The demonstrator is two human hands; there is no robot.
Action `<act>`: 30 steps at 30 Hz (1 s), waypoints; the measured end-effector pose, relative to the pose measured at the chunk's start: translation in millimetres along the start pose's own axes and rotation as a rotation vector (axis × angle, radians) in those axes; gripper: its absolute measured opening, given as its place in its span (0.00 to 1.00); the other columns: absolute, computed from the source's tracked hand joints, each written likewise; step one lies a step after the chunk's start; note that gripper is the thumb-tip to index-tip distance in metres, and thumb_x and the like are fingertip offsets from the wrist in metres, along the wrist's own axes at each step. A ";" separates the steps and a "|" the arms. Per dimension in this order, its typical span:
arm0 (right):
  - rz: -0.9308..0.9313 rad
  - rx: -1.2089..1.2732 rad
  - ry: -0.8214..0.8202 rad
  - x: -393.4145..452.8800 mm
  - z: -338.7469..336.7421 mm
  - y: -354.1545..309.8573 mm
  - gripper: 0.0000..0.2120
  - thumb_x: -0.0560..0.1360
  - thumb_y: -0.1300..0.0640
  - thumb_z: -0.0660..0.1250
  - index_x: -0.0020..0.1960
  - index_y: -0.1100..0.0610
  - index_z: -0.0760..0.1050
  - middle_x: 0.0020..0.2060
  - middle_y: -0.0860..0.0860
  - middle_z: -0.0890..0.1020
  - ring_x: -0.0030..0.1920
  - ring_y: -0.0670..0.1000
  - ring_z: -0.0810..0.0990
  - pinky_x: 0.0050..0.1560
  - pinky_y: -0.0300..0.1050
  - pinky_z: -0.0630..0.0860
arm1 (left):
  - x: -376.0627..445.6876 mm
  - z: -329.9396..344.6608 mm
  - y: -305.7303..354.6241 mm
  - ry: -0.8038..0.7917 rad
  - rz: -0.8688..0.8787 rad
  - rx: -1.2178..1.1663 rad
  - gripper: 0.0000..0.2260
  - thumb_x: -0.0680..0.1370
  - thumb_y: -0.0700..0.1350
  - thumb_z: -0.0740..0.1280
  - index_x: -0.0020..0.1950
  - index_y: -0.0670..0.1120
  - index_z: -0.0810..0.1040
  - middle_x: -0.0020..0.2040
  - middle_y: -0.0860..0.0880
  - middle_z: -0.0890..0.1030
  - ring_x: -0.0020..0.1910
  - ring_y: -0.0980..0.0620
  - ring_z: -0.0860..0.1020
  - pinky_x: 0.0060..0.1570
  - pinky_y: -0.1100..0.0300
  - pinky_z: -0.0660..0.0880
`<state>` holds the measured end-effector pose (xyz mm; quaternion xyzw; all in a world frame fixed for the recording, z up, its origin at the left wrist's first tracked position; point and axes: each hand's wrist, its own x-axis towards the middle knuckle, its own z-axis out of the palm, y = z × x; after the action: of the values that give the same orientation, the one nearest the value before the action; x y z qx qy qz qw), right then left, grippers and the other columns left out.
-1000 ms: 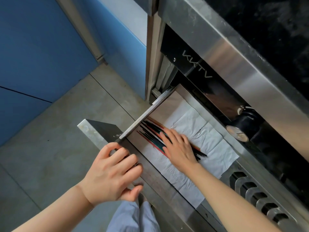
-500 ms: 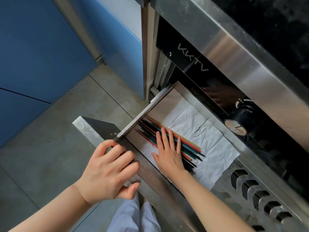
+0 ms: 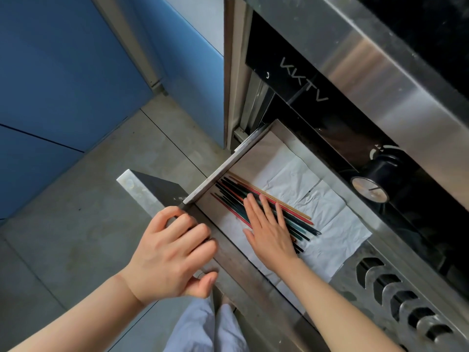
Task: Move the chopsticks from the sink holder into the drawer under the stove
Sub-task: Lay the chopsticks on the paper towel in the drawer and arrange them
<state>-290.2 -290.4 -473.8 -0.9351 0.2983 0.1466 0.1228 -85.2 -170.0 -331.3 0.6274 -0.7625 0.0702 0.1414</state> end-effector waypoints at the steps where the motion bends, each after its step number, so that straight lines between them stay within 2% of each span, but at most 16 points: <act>1: -0.043 -0.029 -0.011 -3.9 2.9 3.2 0.34 0.78 0.44 0.56 0.78 0.56 0.48 0.78 0.51 0.52 0.77 0.56 0.49 0.74 0.61 0.51 | 0.0 -0.1 0.0 0.002 -0.002 0.001 0.18 0.75 0.56 0.56 0.34 0.45 0.76 0.34 0.46 0.76 0.32 0.43 0.73 0.48 0.50 0.67; 3: -0.101 -0.075 -0.040 -7.2 6.4 10.1 0.35 0.78 0.43 0.59 0.78 0.55 0.49 0.78 0.51 0.53 0.77 0.56 0.50 0.73 0.61 0.54 | -0.1 0.0 0.1 0.003 -0.003 0.002 0.18 0.75 0.56 0.56 0.34 0.45 0.76 0.34 0.46 0.76 0.32 0.43 0.73 0.48 0.49 0.67; 7: -0.146 -0.086 -0.080 1.0 7.4 6.7 0.36 0.77 0.39 0.55 0.78 0.54 0.47 0.78 0.54 0.52 0.76 0.60 0.51 0.73 0.62 0.52 | -0.2 0.8 1.2 0.006 -0.006 0.011 0.19 0.75 0.55 0.55 0.34 0.45 0.76 0.33 0.46 0.76 0.32 0.43 0.73 0.48 0.49 0.68; 14: 0.018 -0.028 -0.045 7.3 9.6 -24.8 0.37 0.76 0.38 0.58 0.78 0.55 0.52 0.77 0.55 0.54 0.76 0.64 0.51 0.72 0.65 0.53 | 0.6 1.0 2.6 0.015 -0.017 0.021 0.19 0.75 0.54 0.54 0.33 0.45 0.76 0.33 0.46 0.77 0.32 0.43 0.74 0.48 0.49 0.69; 18: -0.018 -0.027 -0.034 20.4 1.8 -25.4 0.32 0.76 0.40 0.59 0.76 0.49 0.56 0.77 0.54 0.56 0.75 0.67 0.49 0.71 0.69 0.52 | 1.5 0.1 2.5 0.020 -0.011 0.023 0.18 0.75 0.53 0.55 0.34 0.45 0.77 0.33 0.45 0.77 0.32 0.43 0.74 0.49 0.49 0.68; 21: -0.131 -0.068 0.004 36.5 -7.6 -16.4 0.28 0.78 0.42 0.54 0.76 0.50 0.57 0.77 0.51 0.58 0.76 0.63 0.50 0.73 0.66 0.51 | 1.1 -0.5 2.0 0.021 -0.010 0.018 0.19 0.75 0.53 0.54 0.33 0.45 0.77 0.34 0.46 0.77 0.32 0.43 0.74 0.48 0.50 0.69; 24: -0.245 -0.096 0.026 29.5 -7.2 -4.2 0.29 0.80 0.46 0.51 0.77 0.55 0.51 0.77 0.51 0.58 0.77 0.57 0.51 0.74 0.60 0.50 | 1.7 -0.5 2.0 0.024 -0.011 0.006 0.19 0.75 0.53 0.54 0.33 0.45 0.76 0.34 0.46 0.77 0.32 0.43 0.73 0.48 0.50 0.69; 27: -0.333 -0.096 -0.007 -4.0 9.0 16.1 0.31 0.79 0.50 0.55 0.78 0.55 0.47 0.77 0.51 0.54 0.77 0.55 0.53 0.74 0.58 0.52 | 0.7 0.7 2.9 0.026 -0.015 -0.003 0.18 0.75 0.53 0.54 0.33 0.45 0.76 0.34 0.46 0.76 0.32 0.44 0.73 0.47 0.50 0.69; 30: -0.326 -0.108 -0.059 -22.2 16.7 29.2 0.32 0.79 0.50 0.57 0.78 0.55 0.47 0.77 0.50 0.53 0.76 0.54 0.53 0.73 0.58 0.56 | 1.4 2.2 2.2 0.034 -0.014 0.004 0.18 0.75 0.53 0.54 0.33 0.45 0.76 0.33 0.46 0.76 0.32 0.43 0.73 0.47 0.49 0.69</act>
<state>-328.2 -296.6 -485.8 -0.9716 0.1308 0.1679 0.1031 -87.9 -171.5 -332.9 0.6318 -0.7554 0.0812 0.1535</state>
